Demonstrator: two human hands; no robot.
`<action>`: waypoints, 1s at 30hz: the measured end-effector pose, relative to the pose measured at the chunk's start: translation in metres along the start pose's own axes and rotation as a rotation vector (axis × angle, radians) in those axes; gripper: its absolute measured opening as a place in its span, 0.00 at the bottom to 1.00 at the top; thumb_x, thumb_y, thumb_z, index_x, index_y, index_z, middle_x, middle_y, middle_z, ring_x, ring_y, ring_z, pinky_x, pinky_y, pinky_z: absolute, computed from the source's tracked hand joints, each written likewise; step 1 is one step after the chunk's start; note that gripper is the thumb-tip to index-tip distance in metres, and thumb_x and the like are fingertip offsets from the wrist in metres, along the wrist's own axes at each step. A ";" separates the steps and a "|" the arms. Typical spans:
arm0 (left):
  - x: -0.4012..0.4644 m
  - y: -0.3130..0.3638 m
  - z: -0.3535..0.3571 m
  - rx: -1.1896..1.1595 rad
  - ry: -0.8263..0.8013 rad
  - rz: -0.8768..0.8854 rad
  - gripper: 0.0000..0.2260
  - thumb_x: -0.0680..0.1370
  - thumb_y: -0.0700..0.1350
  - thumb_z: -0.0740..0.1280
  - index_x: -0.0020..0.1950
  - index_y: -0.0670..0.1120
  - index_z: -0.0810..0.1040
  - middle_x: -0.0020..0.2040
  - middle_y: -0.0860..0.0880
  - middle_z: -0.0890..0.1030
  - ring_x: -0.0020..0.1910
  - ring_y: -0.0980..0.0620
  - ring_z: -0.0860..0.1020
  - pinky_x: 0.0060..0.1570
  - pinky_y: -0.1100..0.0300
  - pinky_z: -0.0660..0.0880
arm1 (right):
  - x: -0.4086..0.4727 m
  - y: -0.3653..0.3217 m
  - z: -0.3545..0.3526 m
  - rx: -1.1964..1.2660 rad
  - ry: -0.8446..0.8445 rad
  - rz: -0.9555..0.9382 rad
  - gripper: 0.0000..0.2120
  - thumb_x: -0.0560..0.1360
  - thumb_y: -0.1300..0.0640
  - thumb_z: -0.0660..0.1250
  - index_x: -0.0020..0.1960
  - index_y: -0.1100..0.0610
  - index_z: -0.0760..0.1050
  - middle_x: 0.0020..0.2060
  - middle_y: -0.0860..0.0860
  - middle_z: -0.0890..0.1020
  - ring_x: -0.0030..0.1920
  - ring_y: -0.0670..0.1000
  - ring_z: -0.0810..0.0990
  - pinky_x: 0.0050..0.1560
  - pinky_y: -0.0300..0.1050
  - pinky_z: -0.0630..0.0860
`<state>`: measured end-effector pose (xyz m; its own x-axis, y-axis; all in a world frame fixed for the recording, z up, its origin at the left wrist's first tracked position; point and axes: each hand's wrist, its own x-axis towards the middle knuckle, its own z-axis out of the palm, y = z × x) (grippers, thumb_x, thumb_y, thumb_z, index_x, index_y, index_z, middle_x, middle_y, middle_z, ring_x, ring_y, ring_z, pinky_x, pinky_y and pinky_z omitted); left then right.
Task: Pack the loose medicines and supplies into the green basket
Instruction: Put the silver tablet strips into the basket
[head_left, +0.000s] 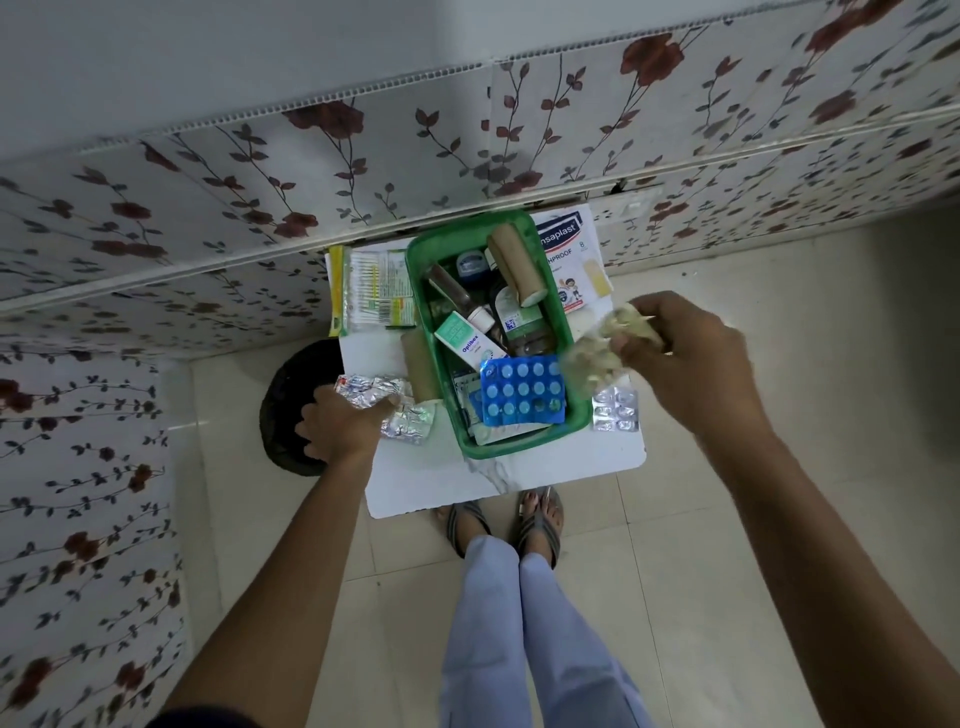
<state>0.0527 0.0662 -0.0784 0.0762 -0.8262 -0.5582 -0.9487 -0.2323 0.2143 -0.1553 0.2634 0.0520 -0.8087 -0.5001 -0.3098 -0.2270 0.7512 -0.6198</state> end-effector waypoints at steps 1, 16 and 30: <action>0.001 -0.003 -0.003 -0.034 0.006 -0.002 0.32 0.65 0.55 0.75 0.62 0.39 0.70 0.64 0.36 0.72 0.64 0.35 0.67 0.59 0.42 0.68 | 0.001 -0.006 0.008 0.050 -0.089 0.034 0.10 0.73 0.58 0.68 0.53 0.52 0.76 0.38 0.48 0.80 0.31 0.37 0.73 0.26 0.21 0.66; -0.097 0.042 -0.036 -0.777 -0.274 0.276 0.07 0.72 0.43 0.71 0.48 0.45 0.77 0.47 0.43 0.81 0.41 0.47 0.79 0.35 0.54 0.80 | -0.006 0.082 0.047 -0.164 0.005 0.179 0.12 0.73 0.64 0.65 0.56 0.59 0.77 0.53 0.57 0.82 0.50 0.58 0.80 0.53 0.45 0.72; -0.128 0.050 0.001 0.537 0.019 0.806 0.15 0.77 0.44 0.62 0.64 0.46 0.70 0.57 0.45 0.77 0.58 0.44 0.71 0.50 0.51 0.66 | -0.003 0.111 0.088 -0.217 -0.081 0.131 0.28 0.65 0.61 0.75 0.62 0.62 0.69 0.56 0.65 0.73 0.53 0.65 0.73 0.52 0.51 0.72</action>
<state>-0.0051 0.1606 0.0034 -0.6583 -0.6440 -0.3898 -0.7317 0.6691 0.1301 -0.1306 0.3104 -0.0798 -0.7947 -0.4187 -0.4396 -0.2415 0.8823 -0.4039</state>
